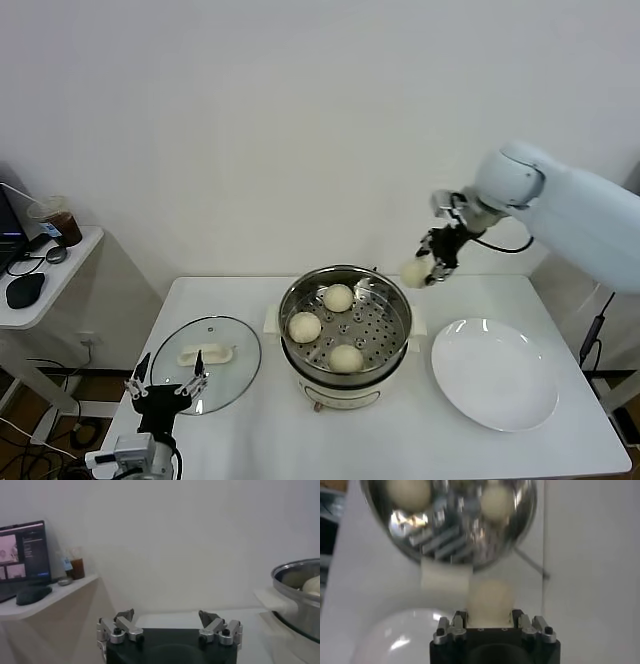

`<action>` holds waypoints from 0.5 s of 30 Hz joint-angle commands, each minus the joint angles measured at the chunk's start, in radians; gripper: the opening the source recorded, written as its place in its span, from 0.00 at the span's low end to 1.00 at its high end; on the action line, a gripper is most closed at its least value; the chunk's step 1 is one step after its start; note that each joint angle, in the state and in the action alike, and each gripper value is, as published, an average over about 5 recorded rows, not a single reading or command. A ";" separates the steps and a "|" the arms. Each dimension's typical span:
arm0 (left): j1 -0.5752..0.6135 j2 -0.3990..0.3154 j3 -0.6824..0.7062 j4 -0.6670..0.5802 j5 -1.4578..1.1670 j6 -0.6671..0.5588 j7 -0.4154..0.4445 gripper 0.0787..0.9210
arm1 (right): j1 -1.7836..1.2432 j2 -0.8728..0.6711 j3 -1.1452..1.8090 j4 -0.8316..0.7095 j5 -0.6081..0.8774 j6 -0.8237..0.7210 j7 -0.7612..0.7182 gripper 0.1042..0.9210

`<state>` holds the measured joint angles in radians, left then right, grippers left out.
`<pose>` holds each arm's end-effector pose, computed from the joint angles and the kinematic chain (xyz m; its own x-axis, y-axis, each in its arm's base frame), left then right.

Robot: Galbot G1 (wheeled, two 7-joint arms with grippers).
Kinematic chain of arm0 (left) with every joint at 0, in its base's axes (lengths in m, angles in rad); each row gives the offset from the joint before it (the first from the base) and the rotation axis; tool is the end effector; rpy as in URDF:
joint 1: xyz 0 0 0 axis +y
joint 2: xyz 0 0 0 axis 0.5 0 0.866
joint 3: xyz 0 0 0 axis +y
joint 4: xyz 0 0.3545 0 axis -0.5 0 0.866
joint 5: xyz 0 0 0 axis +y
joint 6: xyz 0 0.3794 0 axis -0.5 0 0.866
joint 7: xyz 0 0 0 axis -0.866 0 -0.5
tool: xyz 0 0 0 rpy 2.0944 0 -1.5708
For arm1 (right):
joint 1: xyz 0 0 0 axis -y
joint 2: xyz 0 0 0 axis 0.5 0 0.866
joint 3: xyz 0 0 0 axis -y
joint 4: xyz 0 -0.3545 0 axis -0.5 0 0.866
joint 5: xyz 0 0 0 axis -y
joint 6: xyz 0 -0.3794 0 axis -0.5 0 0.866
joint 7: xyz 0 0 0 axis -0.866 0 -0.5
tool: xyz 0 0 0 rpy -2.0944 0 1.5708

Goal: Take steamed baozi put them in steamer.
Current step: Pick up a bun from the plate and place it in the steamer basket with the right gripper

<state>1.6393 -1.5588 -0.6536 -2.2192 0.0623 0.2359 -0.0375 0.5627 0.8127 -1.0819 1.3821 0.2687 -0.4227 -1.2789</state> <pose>0.1791 0.0407 -0.2710 -0.9722 -0.1652 0.1660 -0.1406 0.9786 0.1503 0.5652 -0.0222 0.0092 -0.1456 -0.2432 0.9590 -0.9721 -0.1450 -0.1844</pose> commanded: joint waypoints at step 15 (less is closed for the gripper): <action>-0.018 -0.002 -0.001 0.020 -0.014 0.005 0.002 0.88 | -0.081 0.181 -0.143 -0.009 -0.010 -0.130 0.112 0.53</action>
<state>1.6218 -1.5625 -0.6549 -2.1997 0.0493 0.2404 -0.0349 0.5627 0.9472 -1.2076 1.3816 0.2900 -0.5201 -1.2082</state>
